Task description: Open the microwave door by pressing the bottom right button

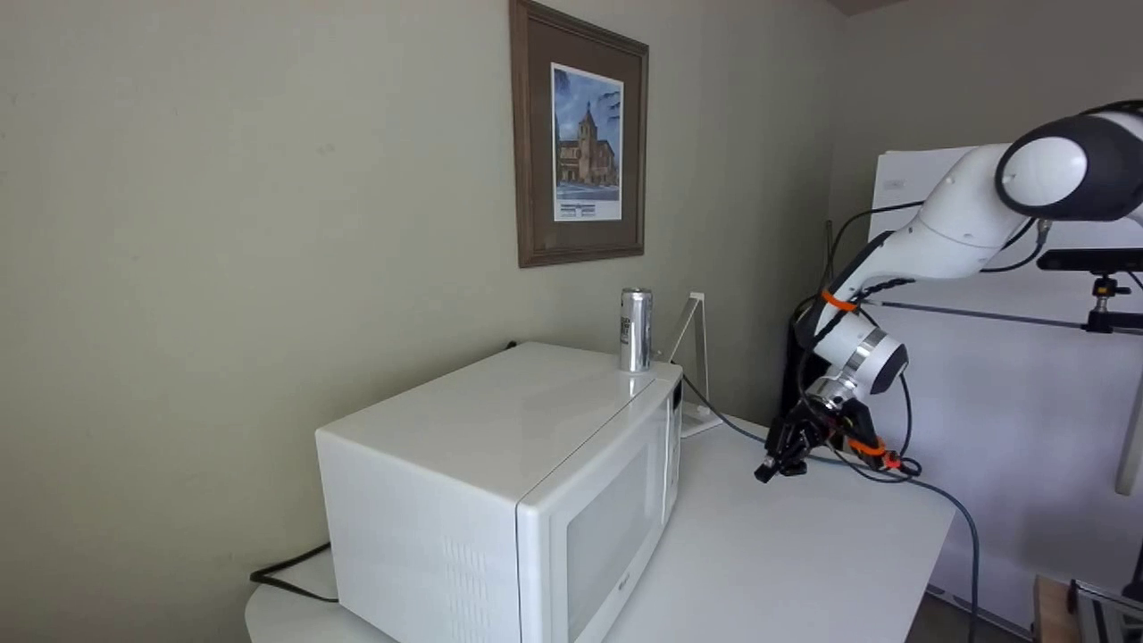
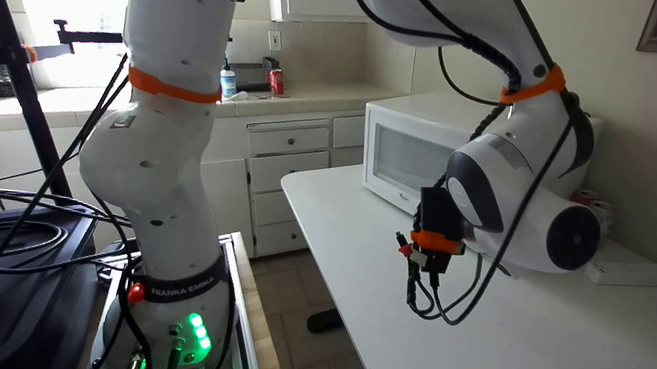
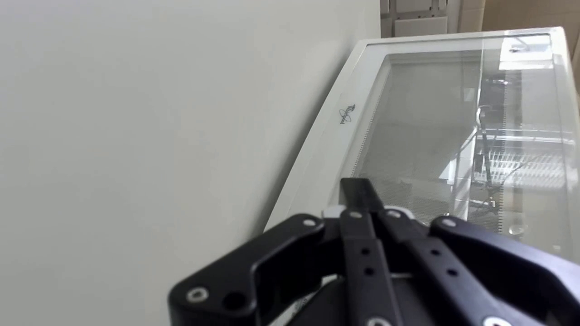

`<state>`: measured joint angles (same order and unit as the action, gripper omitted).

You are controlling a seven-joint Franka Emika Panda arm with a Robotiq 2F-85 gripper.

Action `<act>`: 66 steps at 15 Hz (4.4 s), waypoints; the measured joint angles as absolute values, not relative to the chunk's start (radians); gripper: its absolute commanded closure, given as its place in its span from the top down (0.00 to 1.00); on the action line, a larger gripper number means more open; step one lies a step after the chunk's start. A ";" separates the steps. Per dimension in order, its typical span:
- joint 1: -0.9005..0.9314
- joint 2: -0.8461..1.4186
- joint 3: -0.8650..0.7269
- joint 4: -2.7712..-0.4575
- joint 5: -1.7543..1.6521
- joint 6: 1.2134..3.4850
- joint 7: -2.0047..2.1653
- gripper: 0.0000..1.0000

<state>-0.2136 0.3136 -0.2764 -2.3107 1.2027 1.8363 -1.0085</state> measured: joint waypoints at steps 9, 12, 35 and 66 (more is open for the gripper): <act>-0.286 0.653 -0.193 -2.009 1.289 1.798 -1.000 0.00; -0.289 0.712 -0.183 -1.949 1.321 1.798 -0.971 0.01; -0.253 0.736 -0.141 -1.907 1.403 1.894 -0.930 0.00; -0.248 0.811 -0.123 -1.842 1.557 1.902 -0.908 0.00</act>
<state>-0.2482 0.8114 -0.1227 -1.8420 1.5567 1.9019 -0.9077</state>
